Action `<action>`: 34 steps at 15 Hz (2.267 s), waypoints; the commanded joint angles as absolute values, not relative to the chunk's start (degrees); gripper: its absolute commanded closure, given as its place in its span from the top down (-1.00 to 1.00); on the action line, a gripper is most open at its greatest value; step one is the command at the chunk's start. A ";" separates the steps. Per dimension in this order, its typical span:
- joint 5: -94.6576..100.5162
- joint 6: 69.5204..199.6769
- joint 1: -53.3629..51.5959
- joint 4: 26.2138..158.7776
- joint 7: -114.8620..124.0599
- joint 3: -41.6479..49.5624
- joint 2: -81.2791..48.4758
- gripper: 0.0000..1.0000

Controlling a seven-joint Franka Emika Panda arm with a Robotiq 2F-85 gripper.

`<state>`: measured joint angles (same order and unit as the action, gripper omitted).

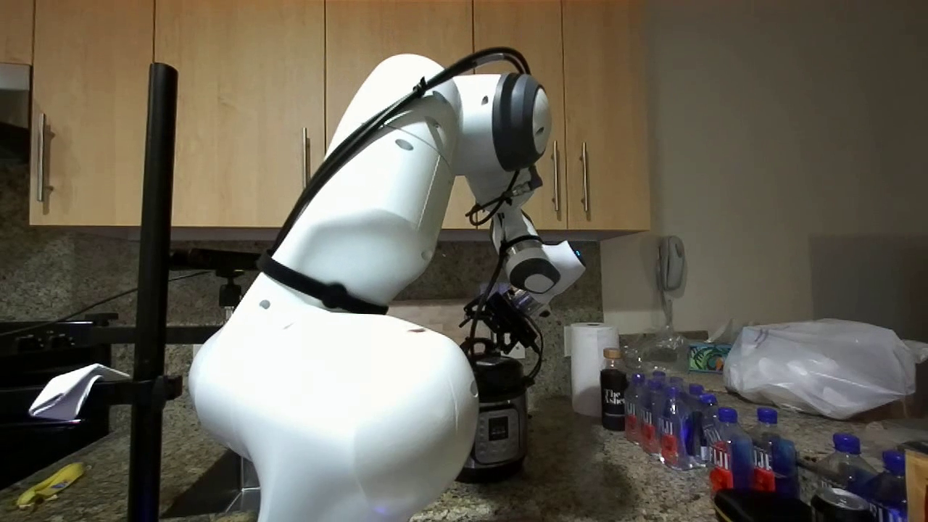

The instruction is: Remove the lid from the cooker

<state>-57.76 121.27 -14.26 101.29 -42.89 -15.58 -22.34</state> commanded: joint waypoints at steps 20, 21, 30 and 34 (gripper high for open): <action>-50.97 116.01 -14.51 104.49 -35.23 -16.85 -17.92 0.09; -51.70 115.82 -14.18 104.44 -36.01 -16.96 -18.21 -0.06; -59.26 116.44 -12.33 105.09 -43.49 -16.96 -19.88 -1.00; -58.41 116.95 -13.00 105.05 -42.93 -16.87 -18.76 -0.98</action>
<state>-56.94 116.40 -13.04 104.05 -40.90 -16.48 -21.21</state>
